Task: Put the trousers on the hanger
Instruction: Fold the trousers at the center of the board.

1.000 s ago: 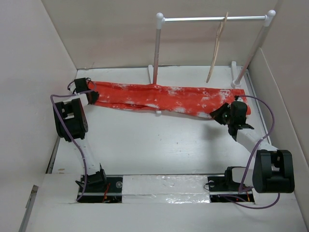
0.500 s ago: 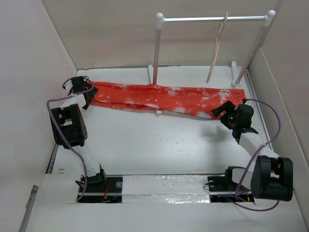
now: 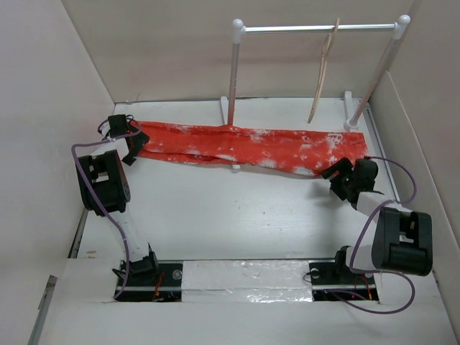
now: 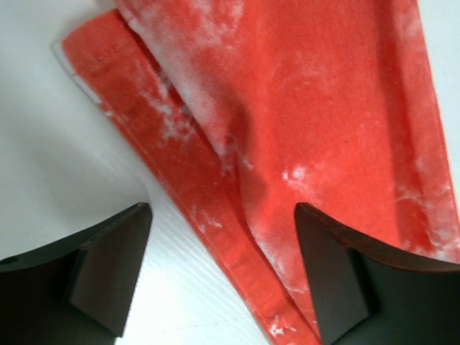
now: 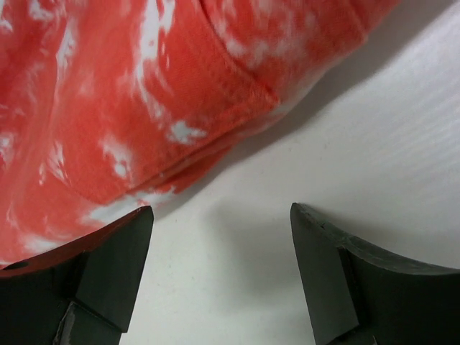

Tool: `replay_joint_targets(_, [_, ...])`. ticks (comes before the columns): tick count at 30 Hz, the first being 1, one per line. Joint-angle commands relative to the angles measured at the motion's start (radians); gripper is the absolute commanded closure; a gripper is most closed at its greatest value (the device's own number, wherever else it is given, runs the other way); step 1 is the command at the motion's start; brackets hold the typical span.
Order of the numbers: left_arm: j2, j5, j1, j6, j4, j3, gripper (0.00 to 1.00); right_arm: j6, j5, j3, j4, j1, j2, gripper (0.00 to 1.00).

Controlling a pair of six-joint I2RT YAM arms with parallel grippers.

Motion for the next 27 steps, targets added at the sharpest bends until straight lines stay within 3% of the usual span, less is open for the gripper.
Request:
replay_joint_targets(1, [0.029, 0.067, 0.008, -0.015, 0.014, -0.007, 0.24, 0.038, -0.038, 0.064, 0.096, -0.016, 0.056, 0.19])
replay_joint_targets(4, [0.043, 0.072, 0.008, -0.030, 0.022, 0.002, 0.37, 0.067, -0.034, 0.087, 0.122, -0.016, 0.114, 0.29])
replay_joint_targets(5, [0.046, 0.072, 0.008, -0.028, 0.025, 0.003, 0.42, 0.076, -0.032, 0.092, 0.131, -0.016, 0.125, 0.42])
replay_joint_targets(6, [0.049, 0.073, 0.008, -0.028, 0.027, 0.007, 0.49, 0.081, -0.028, 0.093, 0.146, -0.016, 0.137, 0.48])
replay_joint_targets(7, [0.050, 0.075, 0.008, -0.030, 0.036, 0.007, 0.62, 0.088, -0.026, 0.096, 0.154, -0.016, 0.148, 0.51])
replay_joint_targets(9, [0.052, 0.078, 0.008, -0.032, 0.042, 0.010, 0.81, 0.090, -0.029, 0.101, 0.183, -0.016, 0.168, 0.70])
replay_joint_targets(10, [0.052, 0.076, 0.008, -0.025, 0.048, 0.010, 1.00, 0.091, -0.028, 0.098, 0.200, -0.016, 0.168, 0.74])
replay_joint_targets(15, [0.046, 0.044, 0.008, -0.009, 0.055, 0.011, 1.00, 0.082, 0.020, 0.069, 0.247, -0.016, 0.156, 1.00])
replay_joint_targets(21, [-0.045, -0.028, 0.008, 0.027, 0.036, -0.035, 1.00, 0.068, 0.012, 0.050, 0.252, -0.025, 0.125, 1.00])
replay_joint_targets(27, [-0.158, -0.060, 0.008, 0.034, 0.004, -0.124, 1.00, 0.042, 0.023, -0.045, 0.173, -0.043, -0.083, 1.00])
